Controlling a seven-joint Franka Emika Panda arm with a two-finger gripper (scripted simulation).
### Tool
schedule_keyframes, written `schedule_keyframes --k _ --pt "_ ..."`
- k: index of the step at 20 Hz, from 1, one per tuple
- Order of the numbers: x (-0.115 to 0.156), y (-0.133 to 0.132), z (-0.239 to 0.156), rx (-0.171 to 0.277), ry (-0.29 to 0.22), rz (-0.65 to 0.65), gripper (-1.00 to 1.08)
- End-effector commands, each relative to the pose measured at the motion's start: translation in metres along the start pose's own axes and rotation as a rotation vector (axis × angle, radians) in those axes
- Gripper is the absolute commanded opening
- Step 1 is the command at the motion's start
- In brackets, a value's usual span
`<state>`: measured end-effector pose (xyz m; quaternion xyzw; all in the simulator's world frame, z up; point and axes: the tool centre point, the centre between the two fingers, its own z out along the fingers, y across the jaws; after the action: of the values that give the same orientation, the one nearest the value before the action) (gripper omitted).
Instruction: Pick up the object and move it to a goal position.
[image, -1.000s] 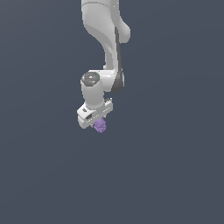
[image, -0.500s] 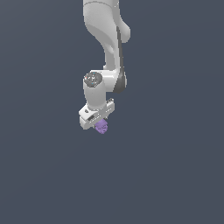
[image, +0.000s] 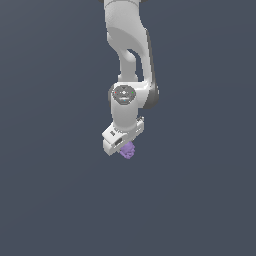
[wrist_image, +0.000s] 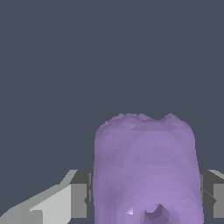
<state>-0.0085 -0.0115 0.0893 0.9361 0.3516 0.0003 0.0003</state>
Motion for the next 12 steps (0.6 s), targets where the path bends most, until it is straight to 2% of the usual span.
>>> schedule_keyframes --k 1,7,12 --pt "0.023 -0.005 -0.005 0.000 0.000 0.000 -1.00" --pt "0.076 -0.017 -0.018 0.000 0.000 0.000 -1.00" --pt "0.106 -0.022 -0.024 0.001 0.000 0.000 -1.00"
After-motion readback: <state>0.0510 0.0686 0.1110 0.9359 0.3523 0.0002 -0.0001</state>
